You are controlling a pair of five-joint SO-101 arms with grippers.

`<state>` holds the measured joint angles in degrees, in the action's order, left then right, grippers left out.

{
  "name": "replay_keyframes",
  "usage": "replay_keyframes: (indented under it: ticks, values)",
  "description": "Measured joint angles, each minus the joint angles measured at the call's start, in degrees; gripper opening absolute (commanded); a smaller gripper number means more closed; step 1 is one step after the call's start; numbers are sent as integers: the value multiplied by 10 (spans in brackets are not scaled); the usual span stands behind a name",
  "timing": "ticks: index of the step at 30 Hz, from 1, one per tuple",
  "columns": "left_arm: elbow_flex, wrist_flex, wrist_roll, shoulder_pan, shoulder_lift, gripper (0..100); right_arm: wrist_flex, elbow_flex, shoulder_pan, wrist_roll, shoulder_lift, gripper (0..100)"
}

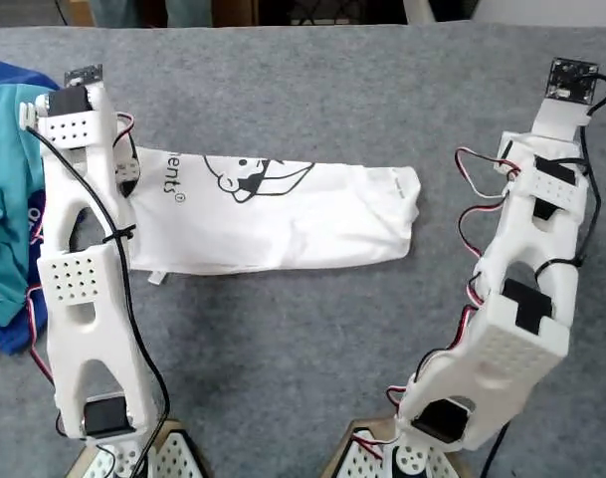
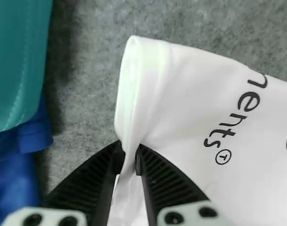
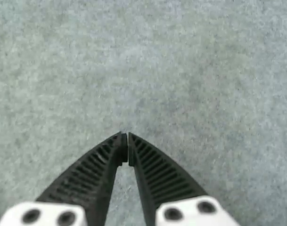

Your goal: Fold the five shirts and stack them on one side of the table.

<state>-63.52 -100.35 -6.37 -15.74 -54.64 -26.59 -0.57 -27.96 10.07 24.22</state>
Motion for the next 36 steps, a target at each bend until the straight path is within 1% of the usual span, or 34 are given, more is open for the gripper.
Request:
replay_keyframes:
  ticks: [3, 6, 12, 18, 22, 30, 33, 36]
  values:
    - [-4, -1, 0, 18, 5, 30, 0, 24, -18, 0, 25, 15]
    - [-9, -1, -3, 55, 25, 30, 0, 55, -40, -2, 58, 15]
    - [-9, -1, -4, 160, 51, 30, -6, 112, -67, -2, 102, 15]
    - [-9, 4, -29, 263, 55, 30, -27, 143, -80, -2, 115, 15]
    - [-9, 52, -30, 317, 55, 30, -27, 143, -83, -2, 116, 15]
    - [-9, 201, -59, 411, 55, 30, -27, 143, -92, -2, 116, 15]
    - [-9, 231, -66, 445, 49, 30, -27, 143, -105, -2, 116, 15]
    - [-9, 242, -65, 478, 38, 30, -27, 158, -115, -2, 117, 15]
